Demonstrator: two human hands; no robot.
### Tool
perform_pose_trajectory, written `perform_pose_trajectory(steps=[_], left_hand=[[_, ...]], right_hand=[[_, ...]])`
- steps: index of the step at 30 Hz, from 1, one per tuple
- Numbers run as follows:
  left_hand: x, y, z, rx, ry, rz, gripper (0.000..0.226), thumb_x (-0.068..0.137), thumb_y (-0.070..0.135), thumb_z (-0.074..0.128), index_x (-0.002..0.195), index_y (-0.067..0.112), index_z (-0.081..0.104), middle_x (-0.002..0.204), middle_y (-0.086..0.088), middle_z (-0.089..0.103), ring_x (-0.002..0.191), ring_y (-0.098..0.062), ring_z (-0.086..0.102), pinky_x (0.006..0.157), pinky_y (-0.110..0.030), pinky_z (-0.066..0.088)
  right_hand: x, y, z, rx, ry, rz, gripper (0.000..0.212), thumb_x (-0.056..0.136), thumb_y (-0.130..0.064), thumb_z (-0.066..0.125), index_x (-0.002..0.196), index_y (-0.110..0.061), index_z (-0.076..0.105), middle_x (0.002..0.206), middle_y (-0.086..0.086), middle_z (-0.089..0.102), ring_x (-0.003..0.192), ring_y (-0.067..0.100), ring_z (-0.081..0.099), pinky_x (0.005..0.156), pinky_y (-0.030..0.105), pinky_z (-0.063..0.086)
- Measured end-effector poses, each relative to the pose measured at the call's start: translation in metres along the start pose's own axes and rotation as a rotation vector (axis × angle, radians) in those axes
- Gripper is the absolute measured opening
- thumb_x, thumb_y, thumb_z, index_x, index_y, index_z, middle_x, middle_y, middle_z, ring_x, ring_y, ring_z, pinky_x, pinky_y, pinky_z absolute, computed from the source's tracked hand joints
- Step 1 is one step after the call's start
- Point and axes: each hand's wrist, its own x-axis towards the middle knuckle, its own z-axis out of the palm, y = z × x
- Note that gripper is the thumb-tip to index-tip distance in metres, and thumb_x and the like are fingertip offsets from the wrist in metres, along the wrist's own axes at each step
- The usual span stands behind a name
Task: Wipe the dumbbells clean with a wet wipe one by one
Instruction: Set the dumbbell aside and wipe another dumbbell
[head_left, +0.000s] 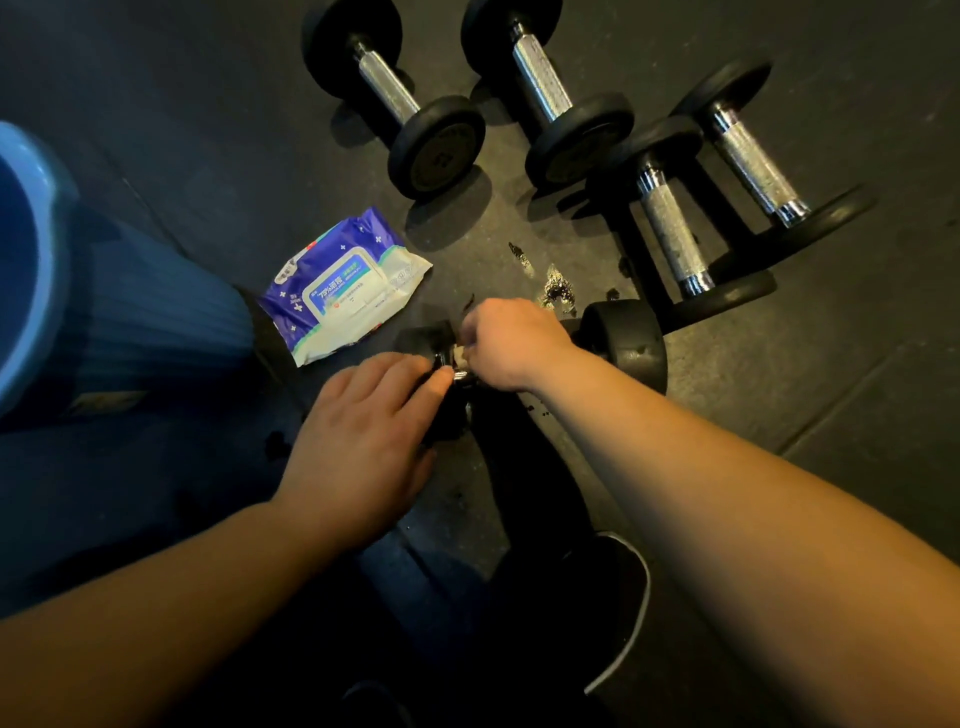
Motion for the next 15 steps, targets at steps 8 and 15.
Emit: perform_pose_trajectory(steps=[8,15], left_hand=[[-0.027,0.017,0.017,-0.038,-0.050,-0.093,0.077,0.076,0.035,0.072,0.145,0.012,0.047,0.152,-0.014,0.041,0.140,-0.032,0.038,0.106,-0.047,0.039],[-0.048,0.030,0.026,-0.041,-0.035,-0.081,0.075,0.071,0.032,0.073,0.140,0.013,0.053,0.145,-0.011,0.051,0.131,-0.031,0.048,0.101,-0.047,0.044]], right_hand=[[-0.008,0.003,0.002,0.007,-0.119,-0.028,0.017,0.085,-0.025,0.061,0.097,-0.027,0.073,0.105,0.004,0.071,0.100,0.031,0.064,0.081,0.032,0.048],[-0.015,0.002,0.004,-0.008,-0.246,-0.062,0.017,0.084,-0.024,0.059,0.094,-0.024,0.073,0.093,0.005,0.063,0.097,0.031,0.062,0.076,0.029,0.043]])
